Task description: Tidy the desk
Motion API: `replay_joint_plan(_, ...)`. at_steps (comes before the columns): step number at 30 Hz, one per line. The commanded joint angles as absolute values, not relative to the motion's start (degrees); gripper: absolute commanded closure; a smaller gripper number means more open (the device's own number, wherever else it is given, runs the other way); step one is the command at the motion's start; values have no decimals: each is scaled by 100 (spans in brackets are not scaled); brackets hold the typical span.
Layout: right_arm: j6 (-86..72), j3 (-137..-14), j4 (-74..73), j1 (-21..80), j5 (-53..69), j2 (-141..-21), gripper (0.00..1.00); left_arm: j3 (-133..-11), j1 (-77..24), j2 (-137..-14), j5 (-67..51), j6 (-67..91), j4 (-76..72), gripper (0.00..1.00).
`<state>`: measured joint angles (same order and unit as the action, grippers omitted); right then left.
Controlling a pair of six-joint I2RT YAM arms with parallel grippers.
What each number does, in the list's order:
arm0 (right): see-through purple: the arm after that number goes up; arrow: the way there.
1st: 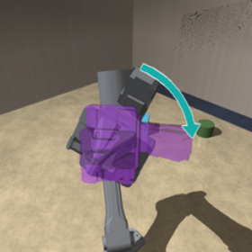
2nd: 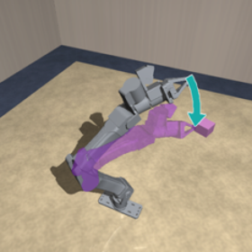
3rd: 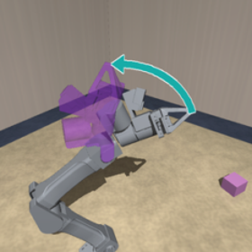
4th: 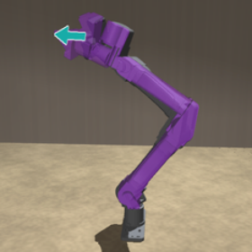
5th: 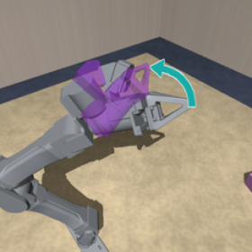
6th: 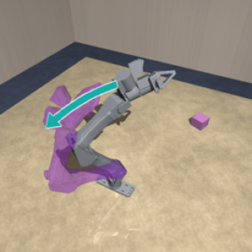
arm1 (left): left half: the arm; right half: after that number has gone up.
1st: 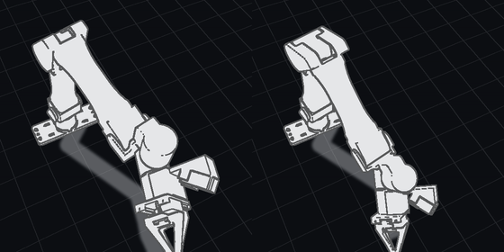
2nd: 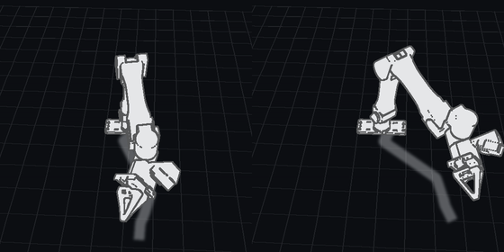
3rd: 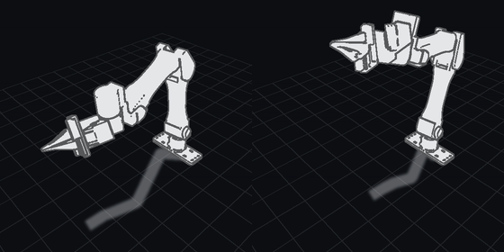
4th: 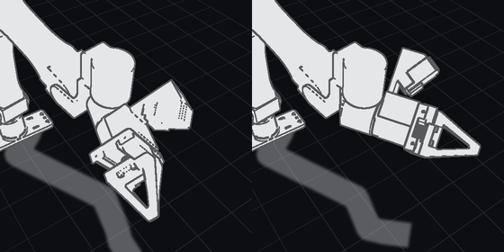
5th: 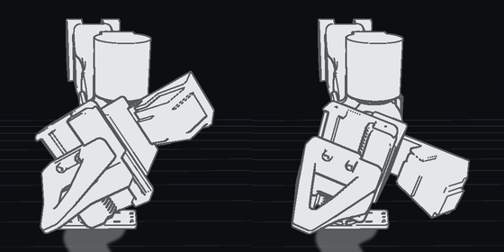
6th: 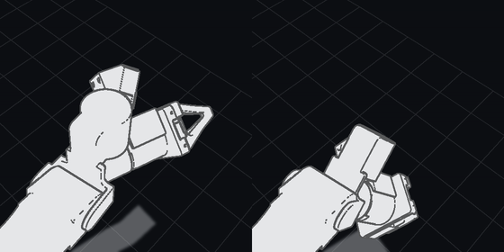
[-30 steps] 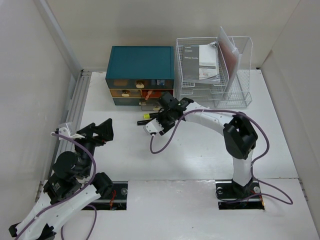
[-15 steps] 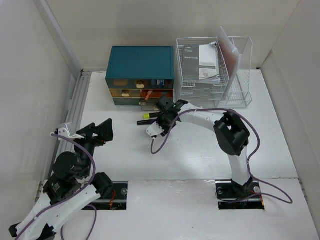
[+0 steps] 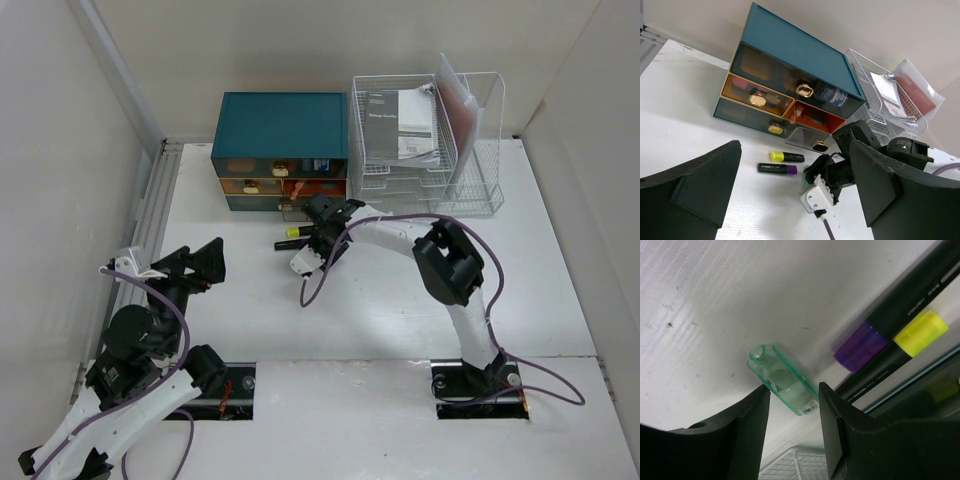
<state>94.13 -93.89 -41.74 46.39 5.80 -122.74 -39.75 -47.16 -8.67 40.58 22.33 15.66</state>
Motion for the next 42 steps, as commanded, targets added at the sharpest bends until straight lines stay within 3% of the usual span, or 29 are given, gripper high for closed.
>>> replay_joint_plan(1, 9685, -9755, -4491, 4746, 501, -12410, 50, -3946, -4720, -791, 4025, 2136, 1389, 12)
replay_joint_plan(10, 9949, -10441, -5765, 5000, 396, -13017, 52, -3946, -4720, -791, 4025, 2136, 1389, 12)
replay_joint_plan(15, 9949, -10126, -5968, 5124, 396, -12956, 61, -3946, -4720, -738, 4025, 2136, 1389, 12)
replay_joint_plan(19, 9581, -9861, -5968, 5255, 517, -12814, 78, -3946, -4720, -738, 4025, 2136, 1389, 12)
replay_joint_plan(20, 9458, -9792, -5898, 5256, 571, -12727, 83, -3946, -4720, -738, 4025, 2136, 1389, 12)
replay_joint_plan(24, 8169, -9861, -5582, 5256, 1062, -12420, 87, -3946, -4720, -686, 4025, 2136, 1389, 12)
replay_joint_plan(32, 6312, -10212, -4528, 5256, 2293, -10866, 89, -3946, -4720, -686, 4078, 2136, 1389, 12)
replay_joint_plan(42, 4852, -10002, -2241, 5256, 643, -10089, 89, -3946, -4720, -791, 4183, 2136, 1389, 12)
